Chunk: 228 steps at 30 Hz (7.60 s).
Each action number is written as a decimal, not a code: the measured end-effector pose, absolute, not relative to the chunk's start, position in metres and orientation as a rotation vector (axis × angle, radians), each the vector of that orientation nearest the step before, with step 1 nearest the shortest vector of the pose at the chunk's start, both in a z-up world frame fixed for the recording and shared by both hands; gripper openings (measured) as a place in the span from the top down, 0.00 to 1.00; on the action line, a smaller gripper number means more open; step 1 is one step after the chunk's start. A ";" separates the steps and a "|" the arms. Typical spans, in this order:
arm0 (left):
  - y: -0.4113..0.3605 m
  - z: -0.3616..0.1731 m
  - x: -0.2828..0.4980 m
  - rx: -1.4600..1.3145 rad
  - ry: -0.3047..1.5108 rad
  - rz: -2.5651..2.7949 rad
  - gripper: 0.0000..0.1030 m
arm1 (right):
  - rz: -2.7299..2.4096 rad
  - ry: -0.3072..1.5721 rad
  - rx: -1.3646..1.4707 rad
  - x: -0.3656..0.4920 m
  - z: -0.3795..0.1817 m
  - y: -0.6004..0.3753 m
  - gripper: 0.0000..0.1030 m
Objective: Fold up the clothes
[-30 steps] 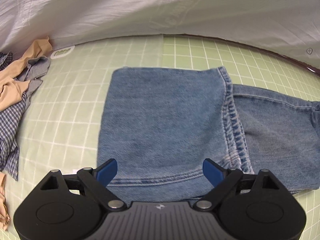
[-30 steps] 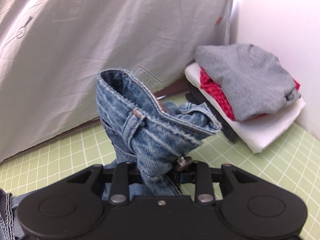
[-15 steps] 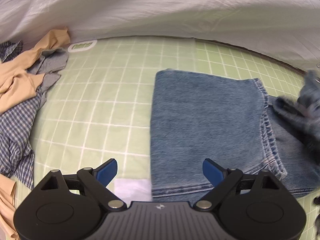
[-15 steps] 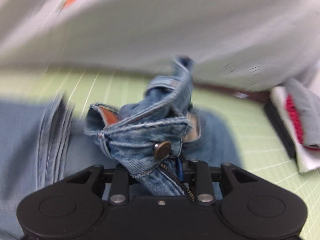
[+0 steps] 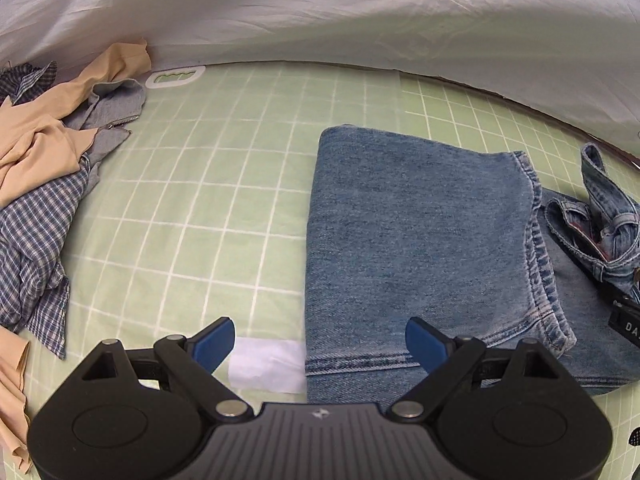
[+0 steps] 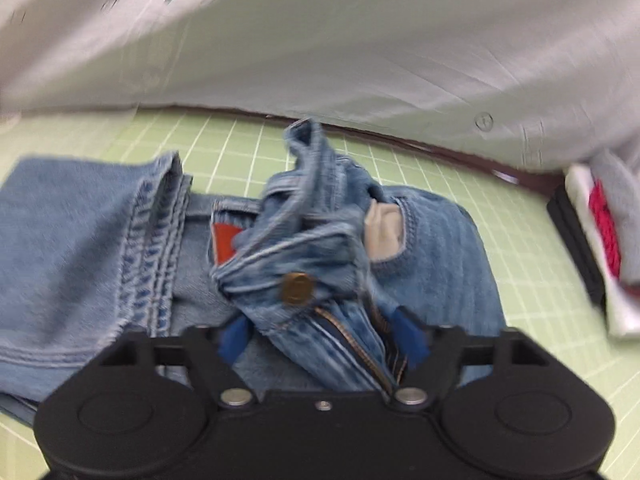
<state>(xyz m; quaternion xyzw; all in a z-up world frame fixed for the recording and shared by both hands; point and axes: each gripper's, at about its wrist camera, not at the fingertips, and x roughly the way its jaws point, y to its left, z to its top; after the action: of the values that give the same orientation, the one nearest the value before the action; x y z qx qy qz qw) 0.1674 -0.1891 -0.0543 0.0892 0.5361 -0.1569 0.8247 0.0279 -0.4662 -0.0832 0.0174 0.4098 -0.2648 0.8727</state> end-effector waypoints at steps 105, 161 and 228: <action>-0.407 0.038 0.083 -0.016 0.892 -0.552 0.93 | -0.776 0.977 0.239 -0.100 -0.082 -0.674 0.04; -0.434 -0.086 0.059 0.072 1.182 -0.429 0.23 | 0.000 0.886 0.818 -0.001 -0.116 -0.679 0.89; -0.878 0.023 -0.026 0.109 0.880 -1.125 0.11 | -0.765 0.494 0.341 -0.197 0.027 -1.036 0.06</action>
<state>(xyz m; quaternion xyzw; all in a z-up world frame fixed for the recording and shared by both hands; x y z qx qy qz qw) -0.0255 -0.8779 0.0228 0.0501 0.4034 -0.5155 0.7543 -0.1966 -1.0361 0.0274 0.1637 0.2374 -0.3677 0.8841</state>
